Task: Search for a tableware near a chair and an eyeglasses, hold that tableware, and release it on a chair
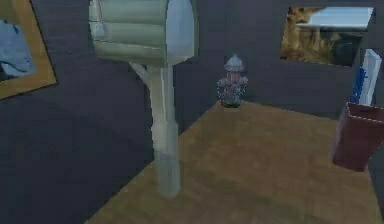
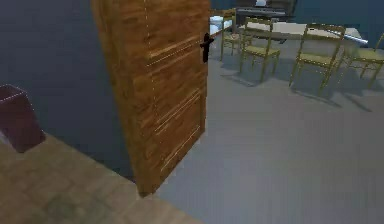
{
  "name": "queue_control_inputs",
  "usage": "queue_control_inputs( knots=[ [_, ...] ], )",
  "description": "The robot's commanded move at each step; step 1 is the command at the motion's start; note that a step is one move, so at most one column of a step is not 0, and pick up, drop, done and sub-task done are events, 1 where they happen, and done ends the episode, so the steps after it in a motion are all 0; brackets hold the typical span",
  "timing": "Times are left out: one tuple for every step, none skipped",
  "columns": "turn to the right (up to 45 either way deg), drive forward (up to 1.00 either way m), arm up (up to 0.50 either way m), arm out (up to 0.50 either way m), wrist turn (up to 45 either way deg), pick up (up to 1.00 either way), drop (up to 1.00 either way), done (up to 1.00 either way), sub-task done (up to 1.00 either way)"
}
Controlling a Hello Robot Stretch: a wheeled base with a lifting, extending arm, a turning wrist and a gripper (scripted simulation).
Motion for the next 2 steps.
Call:
queue_control_inputs(
  knots=[
    [45.0,0.0,0.0,0.0,0.0,0.0,0.0,0.0,0.0],
    [3.0,0.0,0.0,0.0,0.0,0.0,0.0,0.0,0.0]
  ],
)
